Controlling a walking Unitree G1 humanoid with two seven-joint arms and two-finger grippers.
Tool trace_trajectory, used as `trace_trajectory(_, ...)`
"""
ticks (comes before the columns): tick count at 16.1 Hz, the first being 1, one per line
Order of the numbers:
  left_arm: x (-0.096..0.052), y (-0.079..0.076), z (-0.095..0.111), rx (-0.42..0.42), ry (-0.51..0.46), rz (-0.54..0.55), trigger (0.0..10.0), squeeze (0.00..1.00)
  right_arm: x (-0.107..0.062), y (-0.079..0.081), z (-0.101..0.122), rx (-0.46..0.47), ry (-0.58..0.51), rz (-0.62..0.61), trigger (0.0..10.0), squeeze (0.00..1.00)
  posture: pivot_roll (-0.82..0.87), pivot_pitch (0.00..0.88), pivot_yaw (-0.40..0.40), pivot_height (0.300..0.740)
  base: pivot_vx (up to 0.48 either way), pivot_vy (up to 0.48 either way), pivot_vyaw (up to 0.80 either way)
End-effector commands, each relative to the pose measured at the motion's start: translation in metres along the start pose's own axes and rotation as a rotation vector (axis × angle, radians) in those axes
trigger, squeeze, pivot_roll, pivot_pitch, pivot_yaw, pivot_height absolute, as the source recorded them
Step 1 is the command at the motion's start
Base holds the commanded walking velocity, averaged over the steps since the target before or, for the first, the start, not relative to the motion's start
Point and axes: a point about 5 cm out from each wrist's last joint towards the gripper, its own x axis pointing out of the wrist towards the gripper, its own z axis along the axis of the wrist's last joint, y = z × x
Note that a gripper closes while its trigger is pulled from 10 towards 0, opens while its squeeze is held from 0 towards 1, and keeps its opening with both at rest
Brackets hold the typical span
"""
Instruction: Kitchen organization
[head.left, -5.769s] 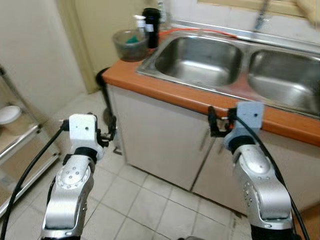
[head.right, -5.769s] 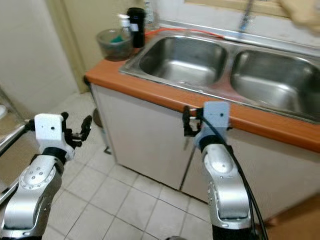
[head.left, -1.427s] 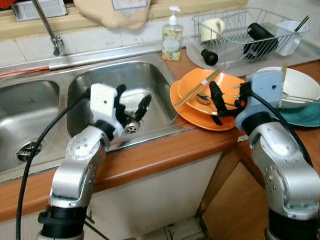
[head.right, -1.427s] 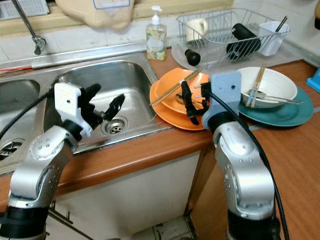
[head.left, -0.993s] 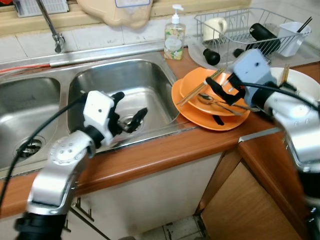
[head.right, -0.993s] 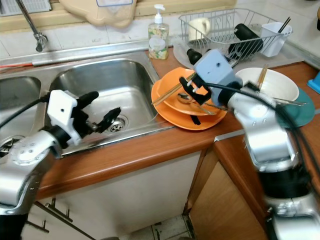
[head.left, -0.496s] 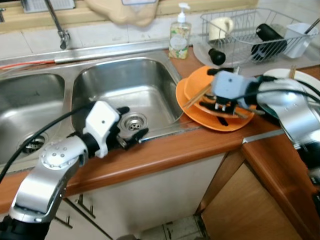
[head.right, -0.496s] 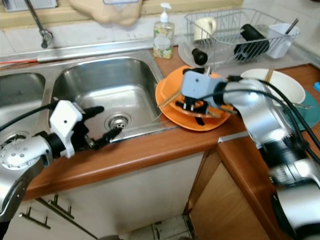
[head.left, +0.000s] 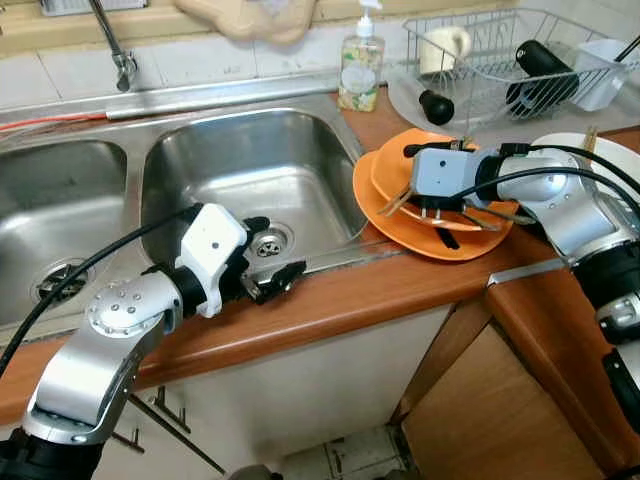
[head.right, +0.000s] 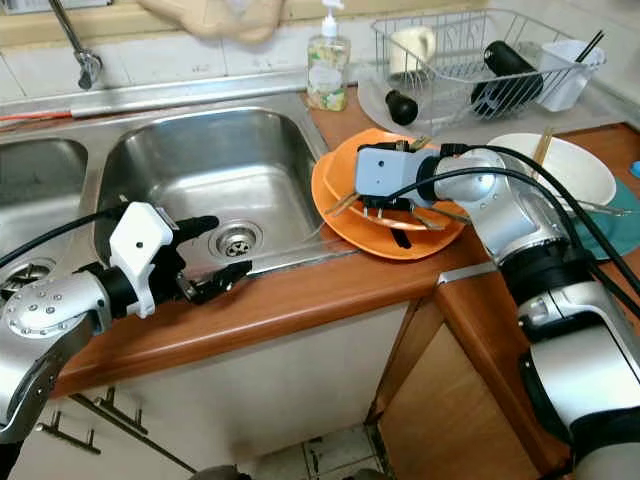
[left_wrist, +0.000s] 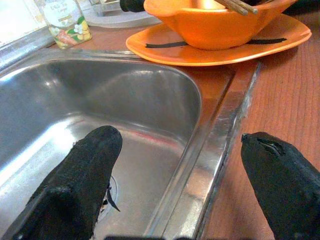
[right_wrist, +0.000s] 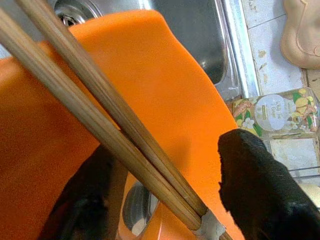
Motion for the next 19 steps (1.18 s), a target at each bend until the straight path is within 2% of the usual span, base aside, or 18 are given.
trace_trajectory(1, 0.0011, -0.0011, 0.0058, 0.023, -0.01, -0.013, 10.0, 0.0, 0.0011, -0.0068, 0.0049, -0.033, -0.008, -0.009, 0.0, 0.0, 0.01, 0.0, 0.024, 0.74, 0.0, 0.0, 0.0)
trace_trajectory(19, 0.0061, -0.0041, 0.011, 0.02, -0.038, -0.042, 10.0, 0.0, 0.0073, -0.0045, -0.0021, -0.097, -0.02, 0.016, 0.0, 0.0, 0.01, 0.0, 0.023, 0.74, 0.0, 0.0, 0.0)
